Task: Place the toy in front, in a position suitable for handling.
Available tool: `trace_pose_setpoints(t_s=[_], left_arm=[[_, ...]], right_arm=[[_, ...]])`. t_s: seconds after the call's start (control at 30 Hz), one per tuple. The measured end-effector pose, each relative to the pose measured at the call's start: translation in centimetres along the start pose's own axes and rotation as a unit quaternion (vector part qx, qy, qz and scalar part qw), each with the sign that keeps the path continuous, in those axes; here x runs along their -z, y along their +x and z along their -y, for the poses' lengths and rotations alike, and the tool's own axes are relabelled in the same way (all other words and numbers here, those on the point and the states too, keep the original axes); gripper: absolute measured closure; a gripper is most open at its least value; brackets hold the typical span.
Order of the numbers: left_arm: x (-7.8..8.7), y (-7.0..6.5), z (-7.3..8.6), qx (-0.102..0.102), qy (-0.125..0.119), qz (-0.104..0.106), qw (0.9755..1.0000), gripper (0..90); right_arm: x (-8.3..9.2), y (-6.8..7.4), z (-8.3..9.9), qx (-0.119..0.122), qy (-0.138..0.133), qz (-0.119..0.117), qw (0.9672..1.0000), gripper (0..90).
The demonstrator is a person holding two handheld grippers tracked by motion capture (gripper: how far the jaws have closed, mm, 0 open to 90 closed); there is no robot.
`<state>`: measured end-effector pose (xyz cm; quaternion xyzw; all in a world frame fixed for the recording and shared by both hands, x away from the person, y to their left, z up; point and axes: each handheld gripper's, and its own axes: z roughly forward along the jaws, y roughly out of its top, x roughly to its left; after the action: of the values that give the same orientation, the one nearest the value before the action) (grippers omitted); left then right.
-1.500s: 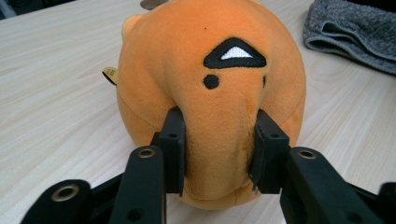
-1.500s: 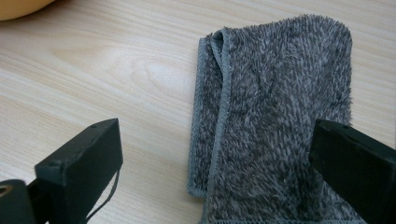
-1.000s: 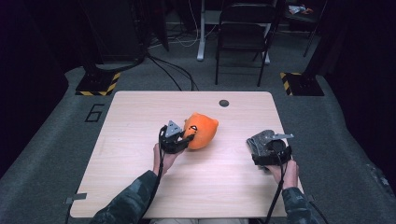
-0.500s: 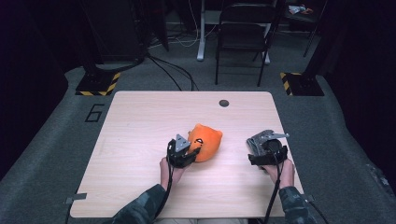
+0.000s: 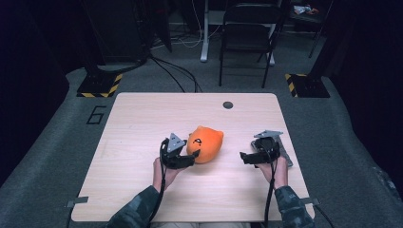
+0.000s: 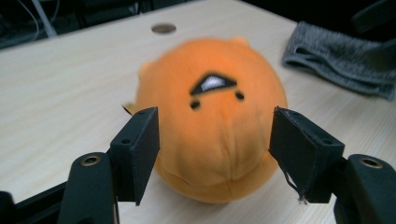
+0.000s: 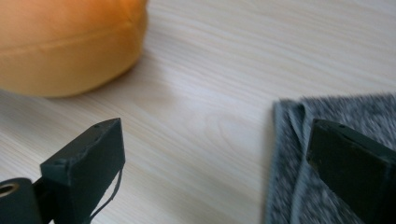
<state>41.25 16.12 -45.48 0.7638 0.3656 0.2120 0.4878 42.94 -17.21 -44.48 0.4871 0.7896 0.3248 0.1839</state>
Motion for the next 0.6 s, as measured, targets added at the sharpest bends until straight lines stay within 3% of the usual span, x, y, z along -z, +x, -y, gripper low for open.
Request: trace_pose_setpoints(t_s=[0.13,0.27,0.33,0.37,0.47,0.6], left_arm=[[0.1,2.8,0.1,0.026,0.010,0.003,0.9996,29.4],[-0.9,4.8,0.7,0.046,0.020,0.023,0.9985,29.1],[-1.5,5.1,0.8,0.046,0.028,0.032,0.9981,29.4],[-2.0,5.3,1.0,0.044,0.038,0.050,0.9970,29.4],[-2.7,5.4,1.3,0.050,0.045,0.074,0.9950,29.2],[-3.3,5.2,1.4,0.048,0.052,0.092,0.9932,29.6]], right_arm=[[-0.5,1.4,-1.4,0.015,-0.011,-0.017,0.9997,3.8],[-1.2,2.6,-2.6,0.027,-0.020,-0.033,0.9989,5.0],[-1.6,3.0,-3.1,0.030,-0.020,-0.044,0.9984,5.6],[-1.8,3.2,-3.4,0.032,-0.024,-0.045,0.9982,6.2],[-2.5,3.9,-4.2,0.028,-0.027,-0.064,0.9972,9.1],[-3.8,4.8,-5.0,0.037,-0.028,-0.089,0.9950,16.5]])
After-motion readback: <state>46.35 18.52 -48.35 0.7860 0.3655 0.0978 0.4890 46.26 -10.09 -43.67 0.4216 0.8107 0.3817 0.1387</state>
